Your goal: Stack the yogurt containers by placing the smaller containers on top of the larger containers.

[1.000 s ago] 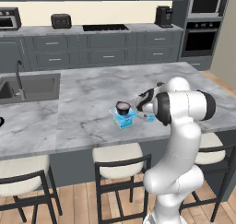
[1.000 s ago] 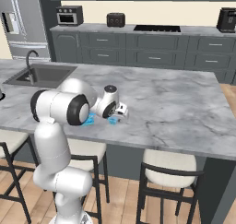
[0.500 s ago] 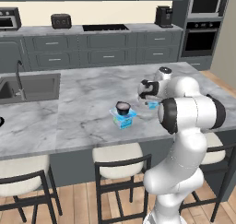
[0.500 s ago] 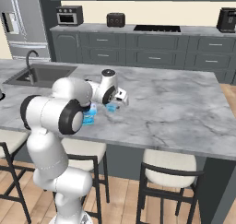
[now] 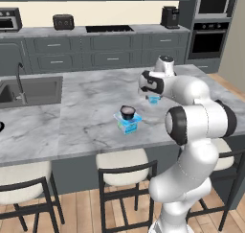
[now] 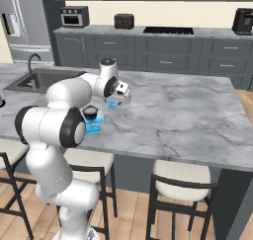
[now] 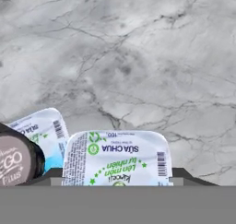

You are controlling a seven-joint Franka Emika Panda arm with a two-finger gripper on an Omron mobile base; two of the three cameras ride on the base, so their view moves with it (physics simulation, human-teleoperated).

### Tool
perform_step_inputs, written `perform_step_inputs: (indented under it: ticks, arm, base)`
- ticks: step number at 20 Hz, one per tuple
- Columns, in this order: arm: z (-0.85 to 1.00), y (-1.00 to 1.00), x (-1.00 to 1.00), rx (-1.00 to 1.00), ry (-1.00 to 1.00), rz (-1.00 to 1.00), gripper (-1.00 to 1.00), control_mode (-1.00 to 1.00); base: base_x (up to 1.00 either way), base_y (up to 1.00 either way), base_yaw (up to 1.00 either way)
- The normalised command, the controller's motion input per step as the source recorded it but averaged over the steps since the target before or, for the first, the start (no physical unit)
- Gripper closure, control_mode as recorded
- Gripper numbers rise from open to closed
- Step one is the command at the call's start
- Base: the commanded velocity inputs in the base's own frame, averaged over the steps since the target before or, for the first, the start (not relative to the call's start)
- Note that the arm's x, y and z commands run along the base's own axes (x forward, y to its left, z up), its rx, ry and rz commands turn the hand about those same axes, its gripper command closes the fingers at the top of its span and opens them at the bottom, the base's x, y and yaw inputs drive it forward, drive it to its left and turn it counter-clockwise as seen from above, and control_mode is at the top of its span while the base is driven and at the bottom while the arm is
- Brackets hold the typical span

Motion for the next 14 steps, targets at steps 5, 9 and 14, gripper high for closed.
perform_step_inputs:
  ticks: [5, 9, 14]
  arm:
    - [0.45, 0.46, -0.07, 0.00, 0.00, 0.00, 1.00, -1.00]
    - [0.32, 0.55, -0.14, -0.01, 0.00, 0.00, 1.00, -1.00]
    - [0.18, 0.60, -0.18, -0.01, 0.00, 0.00, 1.00, -1.00]
  base:
    - [0.00, 0.00, 0.00]
    - [0.00, 0.00, 0.00]
    - [0.00, 0.00, 0.00]
